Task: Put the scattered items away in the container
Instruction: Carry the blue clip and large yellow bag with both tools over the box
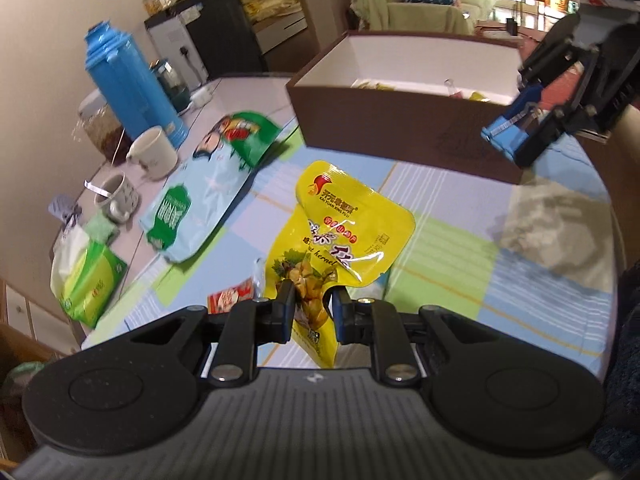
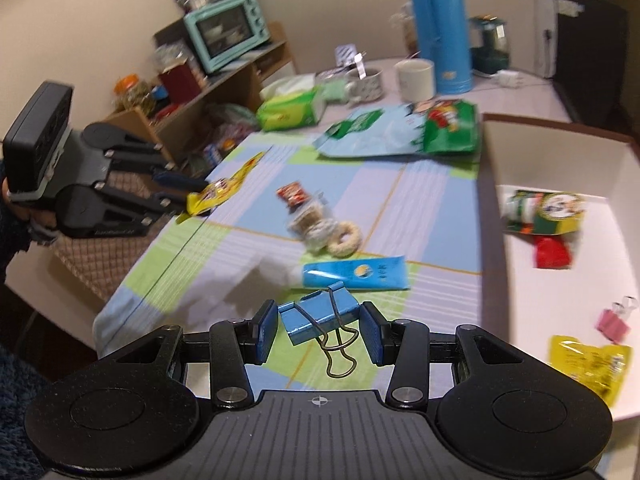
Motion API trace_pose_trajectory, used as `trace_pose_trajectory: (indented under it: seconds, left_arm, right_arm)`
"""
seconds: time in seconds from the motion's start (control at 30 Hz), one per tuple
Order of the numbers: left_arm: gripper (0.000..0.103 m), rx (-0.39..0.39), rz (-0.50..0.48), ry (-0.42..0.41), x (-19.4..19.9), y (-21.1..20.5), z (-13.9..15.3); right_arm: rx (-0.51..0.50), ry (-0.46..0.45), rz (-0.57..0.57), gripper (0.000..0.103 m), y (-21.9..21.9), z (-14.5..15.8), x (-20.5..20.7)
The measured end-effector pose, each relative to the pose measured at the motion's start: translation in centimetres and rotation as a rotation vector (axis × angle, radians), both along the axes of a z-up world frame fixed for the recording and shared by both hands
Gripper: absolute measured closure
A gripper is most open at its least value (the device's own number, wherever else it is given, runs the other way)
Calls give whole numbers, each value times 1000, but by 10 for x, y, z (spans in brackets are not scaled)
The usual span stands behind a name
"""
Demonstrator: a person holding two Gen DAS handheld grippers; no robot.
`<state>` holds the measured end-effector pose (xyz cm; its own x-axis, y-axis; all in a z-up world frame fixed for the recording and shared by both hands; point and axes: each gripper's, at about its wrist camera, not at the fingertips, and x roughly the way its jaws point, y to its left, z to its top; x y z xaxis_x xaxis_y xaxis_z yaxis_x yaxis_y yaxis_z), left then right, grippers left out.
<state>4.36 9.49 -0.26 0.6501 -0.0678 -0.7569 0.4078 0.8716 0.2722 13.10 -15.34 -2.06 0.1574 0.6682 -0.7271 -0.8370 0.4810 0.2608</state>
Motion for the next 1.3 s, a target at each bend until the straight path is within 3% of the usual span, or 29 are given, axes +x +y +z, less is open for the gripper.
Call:
trace_pose_trajectory:
  seconds: [0.37,0.7,1.3]
  left_arm:
    - [88,37,-113,-45,11,-48,33]
    - [88,77,-247,-93,56,-108,54]
    - [87,159,-408,-60,151,-208,38]
  right_arm:
    - [-8,-77,-139,59,-75,42,17]
    - [-7,-115,-197,59,-128,61,40]
    - [-44,-133,-155,59,-169,58,111]
